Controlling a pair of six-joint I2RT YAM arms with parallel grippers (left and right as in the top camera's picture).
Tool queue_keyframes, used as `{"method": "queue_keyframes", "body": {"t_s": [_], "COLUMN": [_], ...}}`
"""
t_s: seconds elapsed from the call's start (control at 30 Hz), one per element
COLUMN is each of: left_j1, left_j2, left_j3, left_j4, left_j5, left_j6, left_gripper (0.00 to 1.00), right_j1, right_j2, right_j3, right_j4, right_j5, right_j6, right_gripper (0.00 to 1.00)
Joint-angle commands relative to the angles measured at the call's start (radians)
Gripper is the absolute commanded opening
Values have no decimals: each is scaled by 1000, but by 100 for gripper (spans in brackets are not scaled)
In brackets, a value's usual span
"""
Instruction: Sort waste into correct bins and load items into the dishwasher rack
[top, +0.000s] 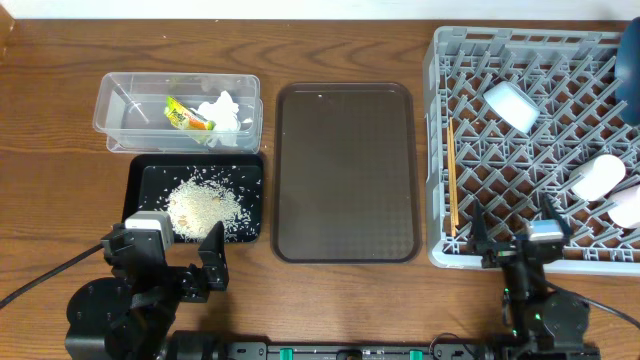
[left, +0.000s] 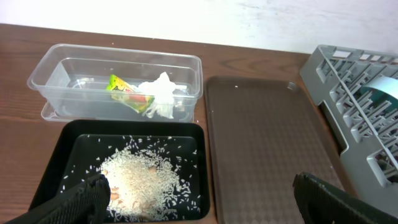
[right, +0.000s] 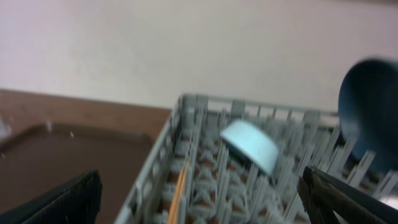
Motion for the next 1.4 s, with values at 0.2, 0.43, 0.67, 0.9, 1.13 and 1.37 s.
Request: {"method": "queue_keyframes", "body": {"t_s": [0.2,0.43,0.67,0.9,1.13,1.37], "left_j1": [1,1,1,1,1,2], "left_j2": [-2,-2,-2,-2,-2,-11], "left_j3": [0,0,0,0,0,-23], "left_j4": [3,3,3,3,3,3], "left_j5": [0,0,-1,-1,0,-27], "left_j6": [14,14,14,14,14,33], "left_gripper": [97,97,97,97,97,97], "right_j1": [14,14,14,14,14,14], "right_j2": [-3,-2,-2,-2,-2,-2], "right_j3": [-89,-89,-89,-89,-89,-89], "right_j4": [-2,-2,-2,-2,-2,-2], "right_j5": [11,11,11,11,11,11], "right_j6": [-2,-2,-2,-2,-2,-2], "right_gripper": [99,99,99,99,99,99]}}
